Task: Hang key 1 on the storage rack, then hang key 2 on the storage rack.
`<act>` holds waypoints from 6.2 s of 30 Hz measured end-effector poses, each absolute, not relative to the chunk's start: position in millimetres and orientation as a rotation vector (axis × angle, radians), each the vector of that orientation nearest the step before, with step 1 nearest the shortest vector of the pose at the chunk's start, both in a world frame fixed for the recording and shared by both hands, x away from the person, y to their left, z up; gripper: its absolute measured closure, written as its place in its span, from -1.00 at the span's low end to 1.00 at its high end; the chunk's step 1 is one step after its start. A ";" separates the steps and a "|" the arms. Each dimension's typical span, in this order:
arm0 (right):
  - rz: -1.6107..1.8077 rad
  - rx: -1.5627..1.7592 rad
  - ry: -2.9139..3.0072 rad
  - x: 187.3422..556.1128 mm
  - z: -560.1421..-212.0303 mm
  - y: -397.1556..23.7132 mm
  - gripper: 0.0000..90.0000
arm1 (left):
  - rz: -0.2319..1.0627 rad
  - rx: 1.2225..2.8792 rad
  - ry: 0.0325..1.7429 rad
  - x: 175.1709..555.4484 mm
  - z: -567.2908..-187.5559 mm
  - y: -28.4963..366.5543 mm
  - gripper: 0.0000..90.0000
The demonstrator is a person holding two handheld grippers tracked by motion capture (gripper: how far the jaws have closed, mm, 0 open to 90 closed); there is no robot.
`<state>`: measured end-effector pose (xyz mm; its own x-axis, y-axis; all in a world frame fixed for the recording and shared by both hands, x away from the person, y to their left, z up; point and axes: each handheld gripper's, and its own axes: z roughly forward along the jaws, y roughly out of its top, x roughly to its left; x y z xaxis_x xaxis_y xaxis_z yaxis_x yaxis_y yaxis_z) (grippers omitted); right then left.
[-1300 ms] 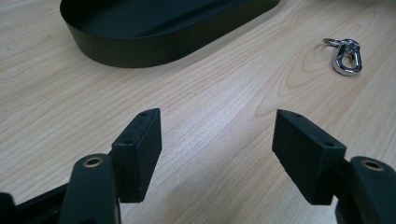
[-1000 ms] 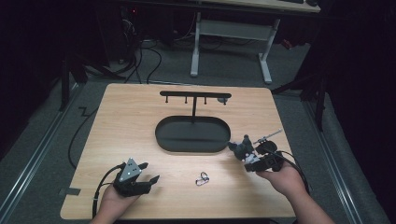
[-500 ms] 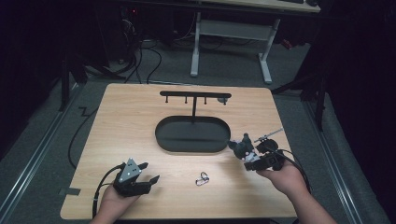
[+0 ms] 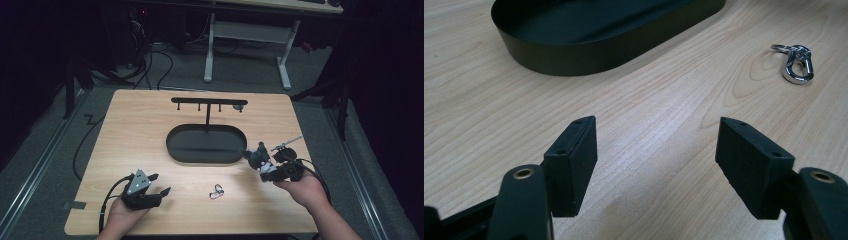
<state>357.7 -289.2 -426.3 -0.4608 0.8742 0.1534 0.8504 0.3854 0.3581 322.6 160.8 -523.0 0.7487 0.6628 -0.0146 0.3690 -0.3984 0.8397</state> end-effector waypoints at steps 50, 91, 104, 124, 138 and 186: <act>0.699 1.551 2.539 383.7 -365.9 -274.9 0.09 | 0.394 2.014 0.753 322.1 -519.1 158.6 -0.25; 0.733 1.634 2.394 426.4 -343.6 -276.6 0.09 | 0.396 2.011 0.751 321.9 -517.9 160.6 -0.25; 0.709 1.636 2.421 430.6 -386.8 -269.1 0.08 | 0.388 2.028 0.744 322.1 -519.2 159.1 -0.24; 0.707 1.604 2.398 446.8 -408.2 -253.1 -0.26 | 0.386 2.027 0.750 323.4 -519.9 160.2 -0.24; 0.752 1.399 2.367 389.4 -403.6 -260.2 0.21 | 0.382 2.025 0.747 322.3 -519.7 157.4 -0.25; 1.201 1.055 2.484 308.8 -506.9 -165.8 1.00 | 0.402 1.992 0.847 300.4 -518.7 189.1 -0.23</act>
